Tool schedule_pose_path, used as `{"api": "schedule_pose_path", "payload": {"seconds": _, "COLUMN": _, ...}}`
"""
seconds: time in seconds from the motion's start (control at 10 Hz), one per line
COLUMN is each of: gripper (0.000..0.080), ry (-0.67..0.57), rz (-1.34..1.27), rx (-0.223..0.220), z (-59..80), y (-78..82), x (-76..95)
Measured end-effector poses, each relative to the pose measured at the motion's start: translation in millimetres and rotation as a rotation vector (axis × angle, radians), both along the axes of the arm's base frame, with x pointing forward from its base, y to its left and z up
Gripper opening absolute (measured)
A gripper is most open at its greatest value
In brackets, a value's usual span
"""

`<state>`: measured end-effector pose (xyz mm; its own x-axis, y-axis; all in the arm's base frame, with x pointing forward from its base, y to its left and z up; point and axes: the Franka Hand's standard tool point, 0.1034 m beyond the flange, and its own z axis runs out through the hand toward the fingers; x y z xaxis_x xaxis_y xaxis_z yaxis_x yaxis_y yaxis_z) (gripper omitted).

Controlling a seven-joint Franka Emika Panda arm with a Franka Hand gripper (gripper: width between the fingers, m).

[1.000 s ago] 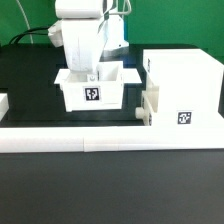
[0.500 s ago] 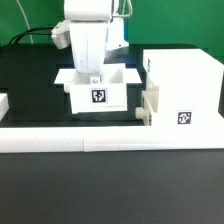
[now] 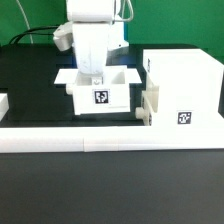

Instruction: Assemble drawer

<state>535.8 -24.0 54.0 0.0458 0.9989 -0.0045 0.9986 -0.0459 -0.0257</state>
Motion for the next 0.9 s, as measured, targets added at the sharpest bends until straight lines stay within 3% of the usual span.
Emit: {"api": "schedule_pose_path", "payload": {"seconds": 0.9, "gripper": 0.0042, "ry": -0.003, "rz": 0.018, "rx": -0.008, "z": -0.5, "y": 2.9, "x": 2.3}}
